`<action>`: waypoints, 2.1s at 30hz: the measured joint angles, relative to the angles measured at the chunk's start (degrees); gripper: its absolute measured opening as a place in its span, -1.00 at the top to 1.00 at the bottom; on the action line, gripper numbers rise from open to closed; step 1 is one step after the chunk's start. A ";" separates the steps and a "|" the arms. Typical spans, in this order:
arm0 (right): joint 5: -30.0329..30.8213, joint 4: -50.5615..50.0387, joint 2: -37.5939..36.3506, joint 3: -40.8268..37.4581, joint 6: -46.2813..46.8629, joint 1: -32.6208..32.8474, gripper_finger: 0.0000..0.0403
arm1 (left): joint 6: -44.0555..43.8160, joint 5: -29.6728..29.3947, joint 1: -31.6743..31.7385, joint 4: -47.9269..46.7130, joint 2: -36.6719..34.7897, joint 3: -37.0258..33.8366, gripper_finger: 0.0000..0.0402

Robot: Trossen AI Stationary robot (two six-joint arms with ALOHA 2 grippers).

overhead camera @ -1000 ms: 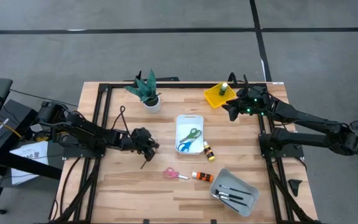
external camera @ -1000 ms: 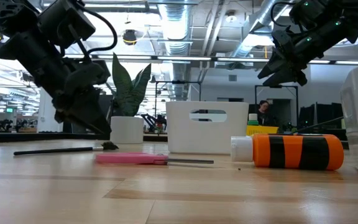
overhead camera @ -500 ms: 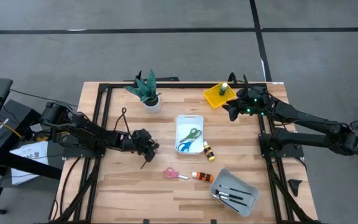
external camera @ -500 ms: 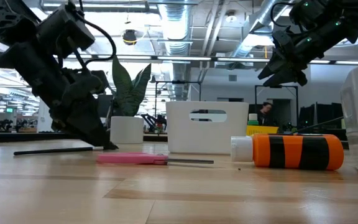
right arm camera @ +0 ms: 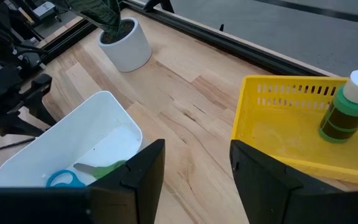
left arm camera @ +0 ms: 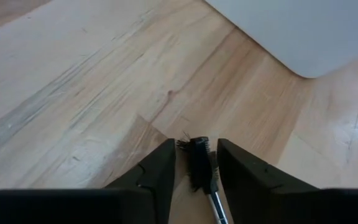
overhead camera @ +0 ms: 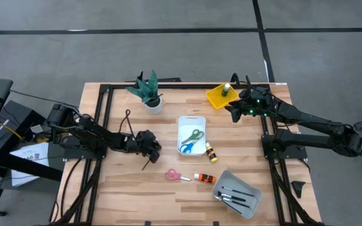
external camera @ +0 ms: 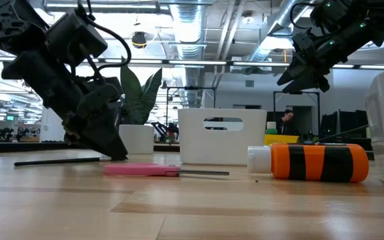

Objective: Pick & Place Paint Supplies
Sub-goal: Put the eyebrow brush into the gray bin

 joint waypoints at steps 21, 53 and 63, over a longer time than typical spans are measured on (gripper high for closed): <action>0.19 -0.22 0.00 0.00 -0.01 -0.02 0.12 | -1.22 3.06 0.30 -0.73 -3.19 -0.38 0.98; -1.30 3.53 0.02 -0.02 3.49 1.75 0.12 | 8.55 5.71 4.61 13.97 -20.20 -0.35 1.00; -8.64 15.18 1.97 -0.02 6.63 7.27 0.12 | 19.62 -1.51 12.23 31.98 -19.91 1.60 1.00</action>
